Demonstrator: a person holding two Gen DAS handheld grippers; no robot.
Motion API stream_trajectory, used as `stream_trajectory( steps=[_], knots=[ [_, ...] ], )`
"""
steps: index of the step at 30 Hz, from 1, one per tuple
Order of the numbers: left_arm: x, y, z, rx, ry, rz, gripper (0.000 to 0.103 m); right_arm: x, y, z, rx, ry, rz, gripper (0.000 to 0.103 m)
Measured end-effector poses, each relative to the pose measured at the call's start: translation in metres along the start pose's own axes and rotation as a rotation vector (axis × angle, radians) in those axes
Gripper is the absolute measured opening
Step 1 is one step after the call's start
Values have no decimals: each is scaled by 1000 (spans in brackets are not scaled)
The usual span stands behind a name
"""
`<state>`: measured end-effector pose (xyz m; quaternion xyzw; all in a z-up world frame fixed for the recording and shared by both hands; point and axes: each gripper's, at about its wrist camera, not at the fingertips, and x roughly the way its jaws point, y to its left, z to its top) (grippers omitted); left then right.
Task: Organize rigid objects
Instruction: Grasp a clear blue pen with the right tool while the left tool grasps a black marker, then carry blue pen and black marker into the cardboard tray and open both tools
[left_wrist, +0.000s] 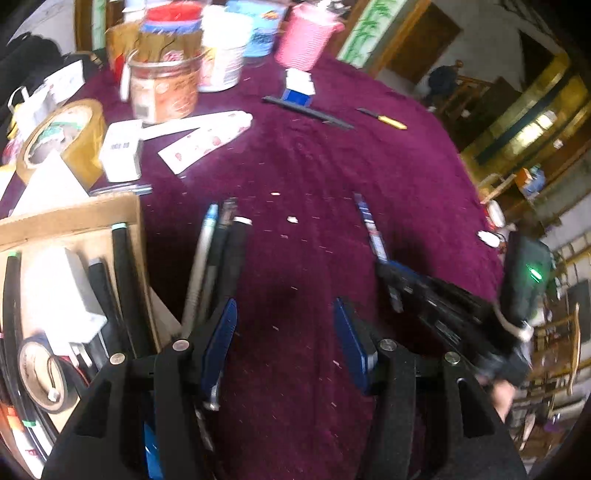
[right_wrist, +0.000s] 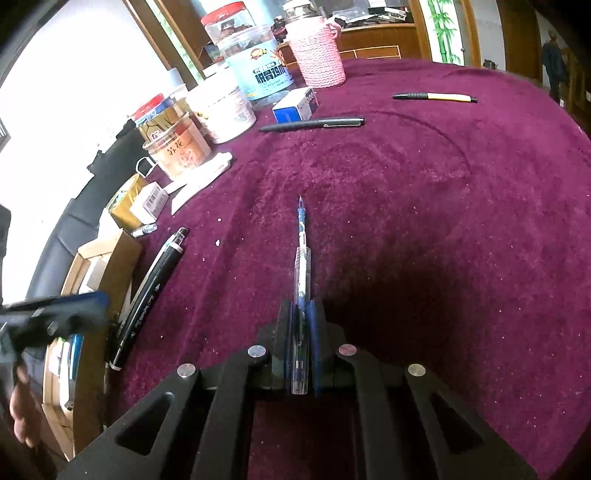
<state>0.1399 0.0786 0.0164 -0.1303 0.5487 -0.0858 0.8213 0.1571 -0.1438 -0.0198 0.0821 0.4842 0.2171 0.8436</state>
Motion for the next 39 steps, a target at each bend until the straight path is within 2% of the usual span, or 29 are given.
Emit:
stream_trajectory(
  steps=[4, 7, 11, 14, 16, 17, 21, 25, 26, 27, 28, 29, 32, 38, 39],
  knots=[
    [13, 2, 3, 10, 20, 34, 52, 0, 1, 0, -4, 3, -9, 7],
    [19, 2, 2, 21, 30, 28, 52, 0, 2, 0, -2, 5, -11, 7],
    [24, 6, 4, 24, 48, 91, 50, -1, 4, -1, -11, 3, -20, 7],
    [23, 4, 0, 46, 56, 113, 41, -1, 4, -1, -16, 2, -24, 7],
    [24, 0, -3, 57, 78, 104, 27, -1, 5, -2, -18, 1, -27, 7],
    [25, -3, -5, 63, 88, 105, 25, -1, 5, -2, -20, 0, -30, 7],
    [34, -8, -10, 75, 111, 114, 24, -1, 6, -2, -24, -3, -33, 7],
    [34, -13, -12, 86, 89, 143, 24, -1, 7, -2, -32, -7, -37, 7],
    [35, -15, -14, 99, 80, 157, 22, -1, 7, -2, -37, -9, -39, 7],
    [35, -19, -18, 135, 69, 202, 12, 0, 8, -2, -45, -11, -42, 7],
    [35, -25, -22, 181, 56, 250, 12, 0, 9, -2, -56, -12, -46, 7],
    [37, -29, -23, 193, 51, 256, 12, 1, 10, -2, -69, -13, -52, 7],
    [32, -30, -32, 173, 50, 206, 12, 2, 12, -2, -84, -20, -47, 7],
    [-14, -13, -63, 33, 22, -67, 12, -1, 17, -5, -77, -32, 68, 7],
    [-19, -14, -67, 17, 21, -93, 12, -2, 18, -5, -77, -33, 87, 7]
  ],
)
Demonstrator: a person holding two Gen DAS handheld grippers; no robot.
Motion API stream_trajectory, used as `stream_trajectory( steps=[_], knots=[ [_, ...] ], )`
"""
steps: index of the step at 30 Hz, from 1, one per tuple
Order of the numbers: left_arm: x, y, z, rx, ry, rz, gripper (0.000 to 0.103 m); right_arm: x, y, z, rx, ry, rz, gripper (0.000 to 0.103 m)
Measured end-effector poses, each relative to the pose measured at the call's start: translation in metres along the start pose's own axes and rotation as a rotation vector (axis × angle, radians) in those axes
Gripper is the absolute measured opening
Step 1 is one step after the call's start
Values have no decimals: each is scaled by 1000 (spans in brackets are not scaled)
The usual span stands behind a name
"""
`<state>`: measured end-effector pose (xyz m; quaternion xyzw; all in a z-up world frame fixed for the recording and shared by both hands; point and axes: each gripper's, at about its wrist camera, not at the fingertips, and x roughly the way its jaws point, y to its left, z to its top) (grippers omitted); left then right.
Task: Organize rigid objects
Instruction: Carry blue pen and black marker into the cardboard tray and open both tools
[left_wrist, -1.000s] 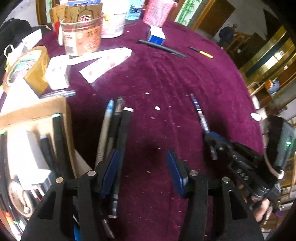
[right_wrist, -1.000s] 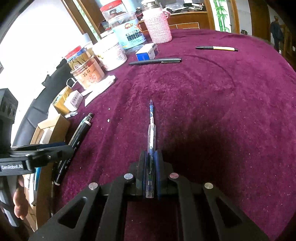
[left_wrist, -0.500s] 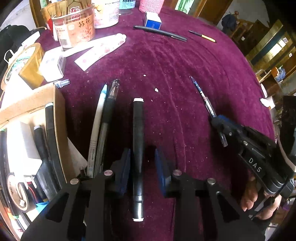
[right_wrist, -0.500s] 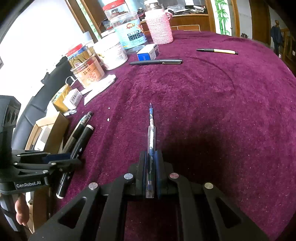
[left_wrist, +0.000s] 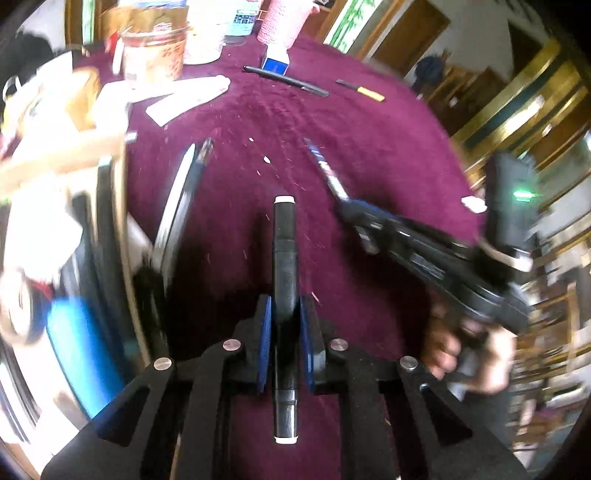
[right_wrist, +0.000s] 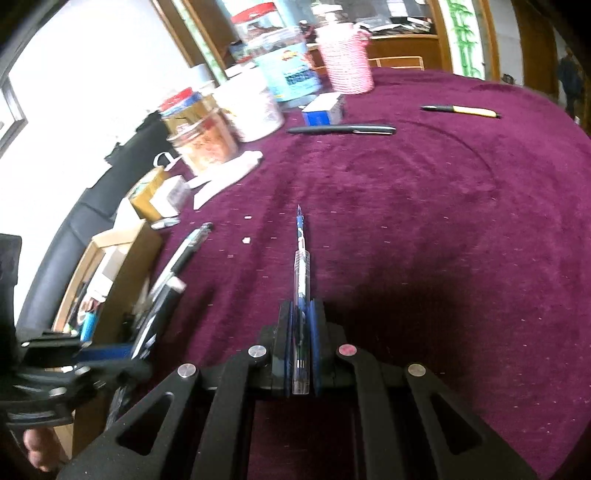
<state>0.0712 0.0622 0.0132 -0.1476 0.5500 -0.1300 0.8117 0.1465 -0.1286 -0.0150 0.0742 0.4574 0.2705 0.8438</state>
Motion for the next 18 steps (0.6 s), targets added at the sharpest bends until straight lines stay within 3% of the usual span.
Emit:
stream_trajectory(
  steps=[3, 7, 10, 18],
  knots=[
    [-33, 9, -21, -36, -33, -72, 12, -1, 5, -3, 6, -6, 45, 7],
    [-79, 31, -47, -80, -105, -103, 12, -5, 17, -7, -22, -23, 57, 8],
    [-104, 54, -58, -115, -171, -61, 12, -18, 39, -8, -46, -43, 62, 8],
    [-136, 117, -72, -227, -280, 28, 12, -52, 148, -22, -122, -82, 282, 8]
  ],
)
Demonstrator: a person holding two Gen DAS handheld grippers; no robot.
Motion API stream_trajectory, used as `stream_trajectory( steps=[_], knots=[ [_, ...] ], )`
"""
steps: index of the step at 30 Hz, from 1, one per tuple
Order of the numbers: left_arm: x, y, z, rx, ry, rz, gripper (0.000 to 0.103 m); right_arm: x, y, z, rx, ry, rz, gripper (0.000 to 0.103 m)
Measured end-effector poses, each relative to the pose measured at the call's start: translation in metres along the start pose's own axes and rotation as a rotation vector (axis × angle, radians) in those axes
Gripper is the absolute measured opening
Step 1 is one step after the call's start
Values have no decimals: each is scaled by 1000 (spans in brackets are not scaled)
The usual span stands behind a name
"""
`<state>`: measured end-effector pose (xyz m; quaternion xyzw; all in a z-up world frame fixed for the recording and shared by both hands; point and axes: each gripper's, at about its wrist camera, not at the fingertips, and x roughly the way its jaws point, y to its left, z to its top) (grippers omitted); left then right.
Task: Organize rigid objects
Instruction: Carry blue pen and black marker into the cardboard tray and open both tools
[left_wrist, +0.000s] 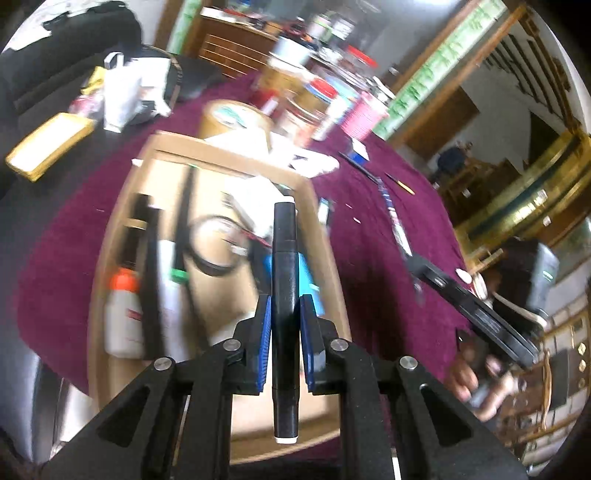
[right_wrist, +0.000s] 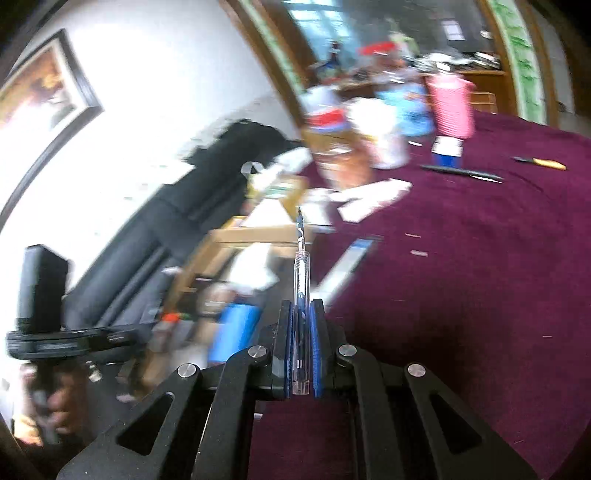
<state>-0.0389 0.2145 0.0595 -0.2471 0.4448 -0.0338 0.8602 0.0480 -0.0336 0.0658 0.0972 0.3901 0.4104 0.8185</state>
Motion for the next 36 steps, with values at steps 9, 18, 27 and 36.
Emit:
stream_trajectory(
  steps=[9, 18, 27, 36],
  knots=[
    [2, 52, 17, -81, -37, 38, 12, 78, 62, -14, -44, 133, 31, 8],
    [13, 74, 30, -91, -21, 92, 12, 117, 67, -20, -44, 194, -35, 8],
    [34, 78, 38, -81, 19, 123, 12, 123, 72, -17, -95, 191, -125, 8],
    [44, 82, 42, -86, 38, 149, 12, 132, 68, -17, -76, 245, -122, 8]
  ],
)
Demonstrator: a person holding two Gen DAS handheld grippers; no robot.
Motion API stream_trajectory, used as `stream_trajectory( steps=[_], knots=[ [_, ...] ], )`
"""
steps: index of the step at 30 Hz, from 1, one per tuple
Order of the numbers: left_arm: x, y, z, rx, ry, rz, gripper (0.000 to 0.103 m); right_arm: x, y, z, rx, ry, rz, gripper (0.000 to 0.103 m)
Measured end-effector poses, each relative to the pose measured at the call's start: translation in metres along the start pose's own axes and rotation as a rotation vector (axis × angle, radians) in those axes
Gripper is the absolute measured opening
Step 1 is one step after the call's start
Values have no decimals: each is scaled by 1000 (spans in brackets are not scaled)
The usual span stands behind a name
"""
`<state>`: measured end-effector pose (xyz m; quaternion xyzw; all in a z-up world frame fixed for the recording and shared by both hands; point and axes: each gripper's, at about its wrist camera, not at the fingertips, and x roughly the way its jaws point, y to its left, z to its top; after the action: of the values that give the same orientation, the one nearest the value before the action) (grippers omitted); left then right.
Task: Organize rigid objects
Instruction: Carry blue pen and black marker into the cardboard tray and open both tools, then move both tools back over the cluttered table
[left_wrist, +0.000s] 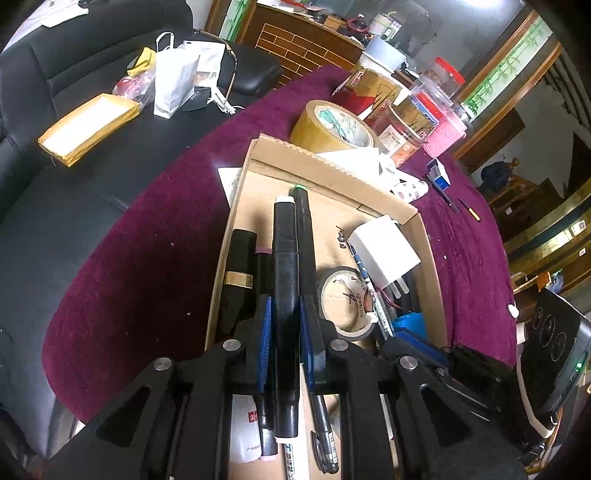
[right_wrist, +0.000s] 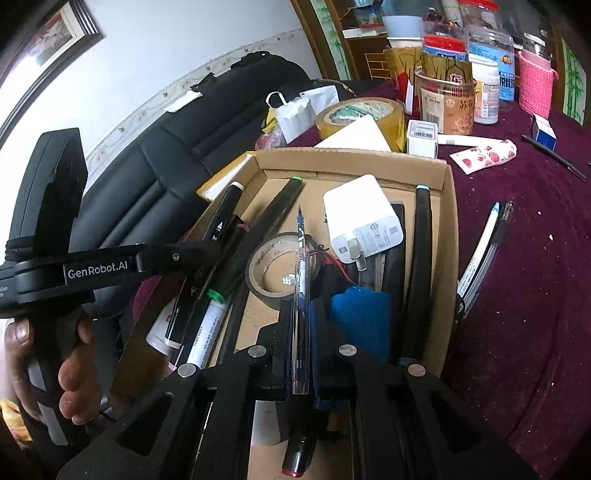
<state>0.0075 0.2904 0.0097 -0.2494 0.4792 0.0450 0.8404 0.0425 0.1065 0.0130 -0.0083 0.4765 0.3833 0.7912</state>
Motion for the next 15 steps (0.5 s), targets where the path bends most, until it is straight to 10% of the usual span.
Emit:
stream_trajectory(
  steps=[15],
  knots=[
    [6, -1, 2, 7, 8, 24, 12, 6, -4, 4, 14, 19, 13, 9]
  ],
)
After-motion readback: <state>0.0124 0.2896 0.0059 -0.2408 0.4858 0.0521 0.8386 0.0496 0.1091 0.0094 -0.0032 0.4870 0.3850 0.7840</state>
